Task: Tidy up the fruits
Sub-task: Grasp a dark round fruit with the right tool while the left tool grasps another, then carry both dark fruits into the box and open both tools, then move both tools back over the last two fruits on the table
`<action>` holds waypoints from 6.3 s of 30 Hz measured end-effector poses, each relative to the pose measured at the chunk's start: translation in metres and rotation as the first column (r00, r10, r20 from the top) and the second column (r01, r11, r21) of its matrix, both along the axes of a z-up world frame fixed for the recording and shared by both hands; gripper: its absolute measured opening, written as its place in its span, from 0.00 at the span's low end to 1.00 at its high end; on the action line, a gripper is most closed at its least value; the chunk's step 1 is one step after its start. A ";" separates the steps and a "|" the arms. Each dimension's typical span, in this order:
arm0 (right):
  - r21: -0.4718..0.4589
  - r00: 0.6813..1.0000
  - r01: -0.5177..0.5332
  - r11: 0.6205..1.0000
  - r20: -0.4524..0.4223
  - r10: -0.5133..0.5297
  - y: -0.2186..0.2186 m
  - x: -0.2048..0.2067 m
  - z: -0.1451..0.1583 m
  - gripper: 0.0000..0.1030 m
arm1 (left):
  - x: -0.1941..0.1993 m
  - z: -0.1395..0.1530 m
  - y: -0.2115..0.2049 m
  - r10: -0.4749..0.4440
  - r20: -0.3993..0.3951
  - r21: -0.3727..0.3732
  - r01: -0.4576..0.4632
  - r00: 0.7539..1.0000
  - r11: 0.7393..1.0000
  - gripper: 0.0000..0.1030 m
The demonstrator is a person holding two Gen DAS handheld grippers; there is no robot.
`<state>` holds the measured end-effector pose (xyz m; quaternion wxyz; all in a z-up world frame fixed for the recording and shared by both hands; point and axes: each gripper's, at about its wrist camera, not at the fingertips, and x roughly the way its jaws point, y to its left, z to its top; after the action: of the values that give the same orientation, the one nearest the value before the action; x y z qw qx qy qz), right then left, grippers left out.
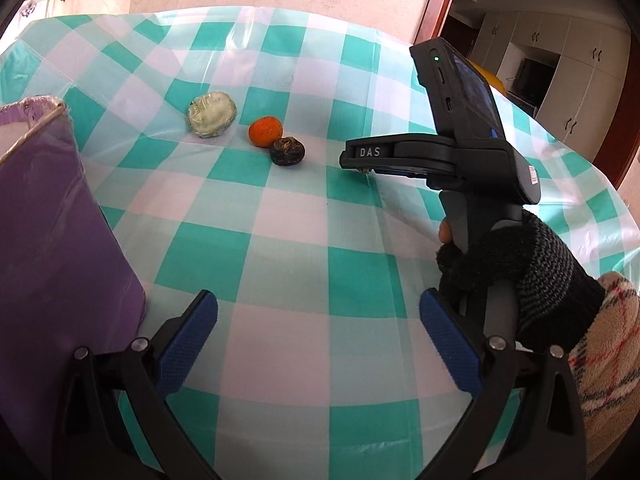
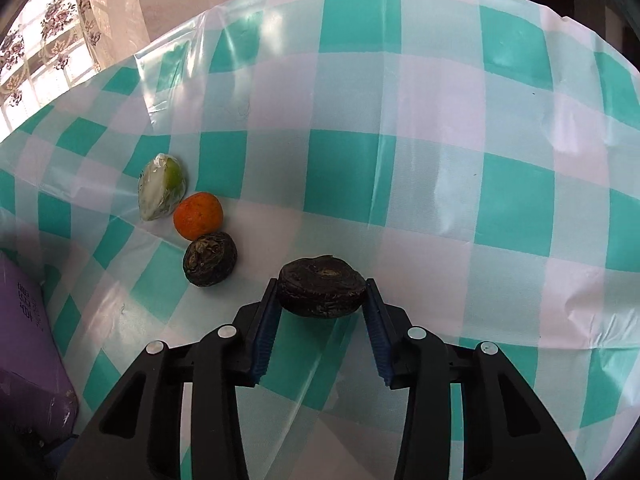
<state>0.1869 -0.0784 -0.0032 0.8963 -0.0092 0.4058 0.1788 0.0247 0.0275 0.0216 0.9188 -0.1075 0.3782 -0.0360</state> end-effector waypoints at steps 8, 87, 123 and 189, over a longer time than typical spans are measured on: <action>0.056 0.990 0.137 0.989 0.005 -0.137 -0.076 -0.042 0.000 0.40 | 0.005 -0.005 -0.003 -0.018 -0.054 0.002 0.018 0.998 1.000 0.98; 0.113 0.971 0.239 0.965 -0.005 -0.240 -0.099 -0.179 -0.007 0.40 | -0.082 -0.004 -0.021 0.029 -0.043 0.138 -0.022 0.999 0.990 0.36; 0.126 0.941 -0.296 0.947 0.207 0.266 0.100 -0.272 0.113 0.40 | -0.205 0.131 0.125 0.247 0.192 0.273 -0.293 0.950 0.916 0.37; 0.138 0.935 -0.290 0.947 0.254 0.249 0.046 -0.225 0.121 0.84 | -0.177 0.146 0.104 0.275 0.059 0.385 -0.276 0.960 0.881 0.98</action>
<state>-0.0381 -0.0322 0.1181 0.9019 -0.0082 0.2756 0.3326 -0.1525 0.1314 0.1672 0.9180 0.0247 0.3572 0.1705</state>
